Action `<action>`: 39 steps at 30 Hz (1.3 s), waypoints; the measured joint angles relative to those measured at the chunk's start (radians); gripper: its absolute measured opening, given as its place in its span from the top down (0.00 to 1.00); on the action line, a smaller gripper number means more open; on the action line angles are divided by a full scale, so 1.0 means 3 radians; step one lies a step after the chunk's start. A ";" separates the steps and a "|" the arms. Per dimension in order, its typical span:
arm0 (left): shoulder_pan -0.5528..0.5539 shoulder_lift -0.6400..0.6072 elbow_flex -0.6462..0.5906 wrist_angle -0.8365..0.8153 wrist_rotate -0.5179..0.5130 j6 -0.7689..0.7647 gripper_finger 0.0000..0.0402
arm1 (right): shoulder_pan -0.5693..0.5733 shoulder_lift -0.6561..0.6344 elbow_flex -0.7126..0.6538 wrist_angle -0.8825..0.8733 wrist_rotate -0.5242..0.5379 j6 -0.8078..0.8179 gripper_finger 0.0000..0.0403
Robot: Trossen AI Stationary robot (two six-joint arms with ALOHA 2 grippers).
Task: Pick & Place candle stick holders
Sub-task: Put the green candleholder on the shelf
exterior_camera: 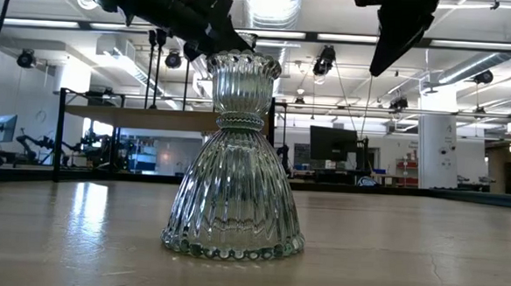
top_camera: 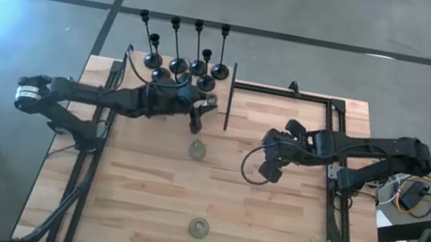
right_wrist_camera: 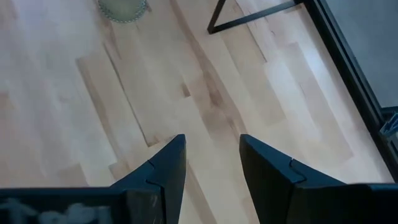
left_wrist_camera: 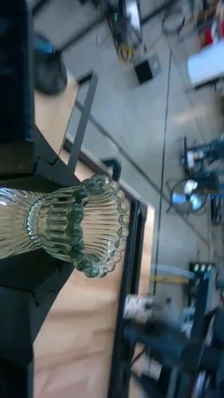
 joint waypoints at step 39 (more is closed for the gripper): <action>0.0562 0.0724 -0.0185 0.1232 0.0256 -0.0243 0.68 | -0.0138 0.0004 0.0000 0.0240 0.0001 -0.0371 0.65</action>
